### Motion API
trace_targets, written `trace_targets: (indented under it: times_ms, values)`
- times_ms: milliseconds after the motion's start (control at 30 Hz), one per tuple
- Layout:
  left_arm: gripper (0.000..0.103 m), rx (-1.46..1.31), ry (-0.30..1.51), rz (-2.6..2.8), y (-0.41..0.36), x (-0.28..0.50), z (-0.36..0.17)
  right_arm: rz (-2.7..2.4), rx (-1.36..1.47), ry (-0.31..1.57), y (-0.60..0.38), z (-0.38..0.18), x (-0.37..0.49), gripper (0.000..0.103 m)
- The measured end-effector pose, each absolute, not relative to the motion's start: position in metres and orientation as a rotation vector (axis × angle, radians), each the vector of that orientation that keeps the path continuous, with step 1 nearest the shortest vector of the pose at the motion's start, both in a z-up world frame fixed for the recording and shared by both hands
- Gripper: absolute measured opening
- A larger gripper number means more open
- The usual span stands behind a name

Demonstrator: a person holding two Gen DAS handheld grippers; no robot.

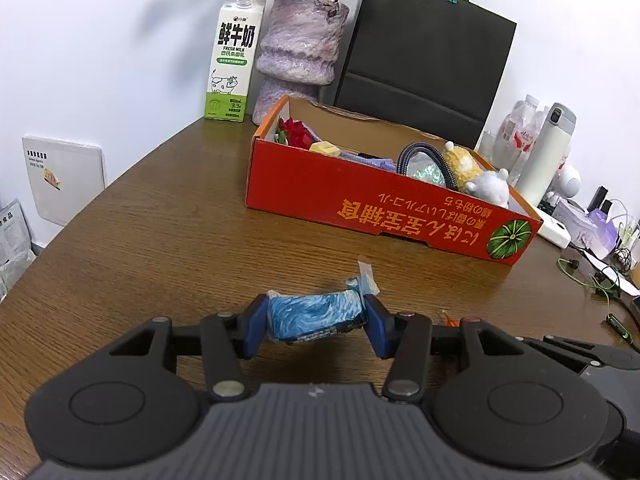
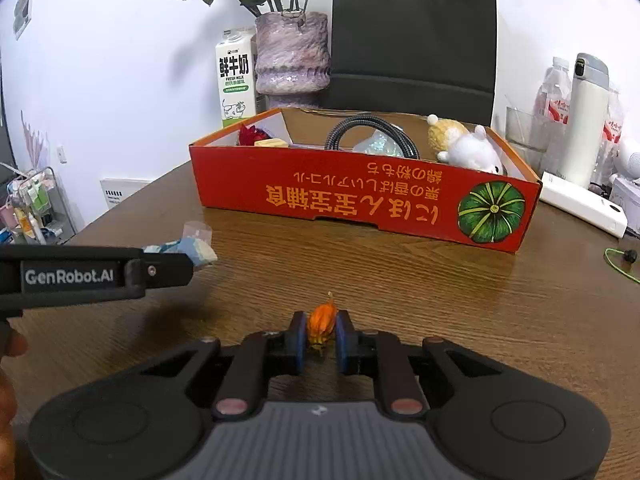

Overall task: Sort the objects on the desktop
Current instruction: 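Drop the blue snack and orange piece into the red box, open both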

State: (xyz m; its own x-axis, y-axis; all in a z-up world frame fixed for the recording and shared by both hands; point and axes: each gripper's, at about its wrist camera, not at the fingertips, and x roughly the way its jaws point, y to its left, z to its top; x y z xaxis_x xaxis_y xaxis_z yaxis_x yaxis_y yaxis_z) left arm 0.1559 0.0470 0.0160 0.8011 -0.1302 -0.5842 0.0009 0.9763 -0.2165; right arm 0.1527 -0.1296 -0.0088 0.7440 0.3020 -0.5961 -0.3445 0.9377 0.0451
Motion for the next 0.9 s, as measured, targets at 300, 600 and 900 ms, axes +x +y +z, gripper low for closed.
trace_targets:
  times_ms: [300,600,900]
  values:
    - [0.051,-0.236,0.557,-0.103,0.043,0.15,0.036,0.334,-0.011,0.531,-0.145,0.022,0.148,0.012]
    - [0.051,-0.186,0.392,-0.131,0.01,0.202,0.083,0.309,0.062,0.388,-0.156,0.071,0.203,0.012]
    - [0.052,-0.239,0.38,-0.132,0.001,0.28,0.068,0.301,0.117,0.409,-0.171,0.057,0.278,0.012]
